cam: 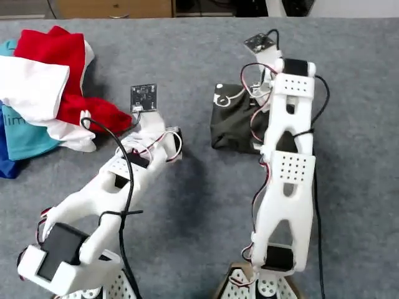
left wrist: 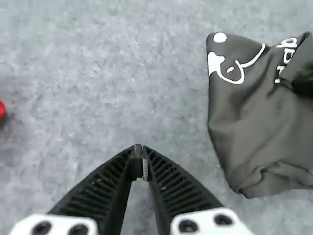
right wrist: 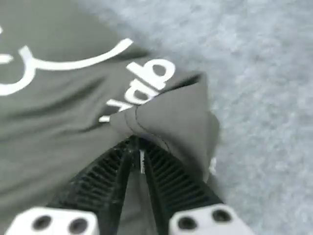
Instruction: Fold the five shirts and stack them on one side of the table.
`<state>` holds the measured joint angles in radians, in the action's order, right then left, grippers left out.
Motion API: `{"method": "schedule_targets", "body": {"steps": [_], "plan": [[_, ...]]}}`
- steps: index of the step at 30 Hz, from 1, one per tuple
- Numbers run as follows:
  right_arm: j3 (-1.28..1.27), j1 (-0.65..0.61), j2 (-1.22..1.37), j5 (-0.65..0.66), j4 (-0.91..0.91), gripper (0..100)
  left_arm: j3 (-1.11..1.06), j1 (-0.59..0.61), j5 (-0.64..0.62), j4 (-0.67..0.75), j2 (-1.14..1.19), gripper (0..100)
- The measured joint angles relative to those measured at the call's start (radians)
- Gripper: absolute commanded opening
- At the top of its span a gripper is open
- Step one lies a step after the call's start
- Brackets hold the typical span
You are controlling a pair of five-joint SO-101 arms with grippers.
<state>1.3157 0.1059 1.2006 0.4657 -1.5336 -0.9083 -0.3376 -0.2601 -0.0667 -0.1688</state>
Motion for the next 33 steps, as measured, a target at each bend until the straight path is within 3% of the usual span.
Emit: {"method": "schedule_targets", "body": {"steps": [5, 18, 22, 26, 33], "plan": [[0.264, 0.100, 0.100, -0.058, 0.029, 0.2, 0.017, 0.002, 0.000, 0.000, 0.038, 2], [0.304, 0.209, 0.055, -0.133, 0.077, 0.2, 0.023, 0.002, 0.000, 0.000, 0.051, 2], [0.304, 0.196, -0.087, -0.120, -0.052, 0.2, 0.038, 0.002, 0.000, 0.000, 0.055, 2], [0.307, 0.086, -0.173, -0.017, -0.210, 0.2, 0.041, 0.002, 0.000, 0.000, 0.055, 2], [0.206, 0.009, -0.078, 0.012, -0.135, 0.2, 0.041, 0.002, 0.000, 0.000, 0.055, 2]]}}
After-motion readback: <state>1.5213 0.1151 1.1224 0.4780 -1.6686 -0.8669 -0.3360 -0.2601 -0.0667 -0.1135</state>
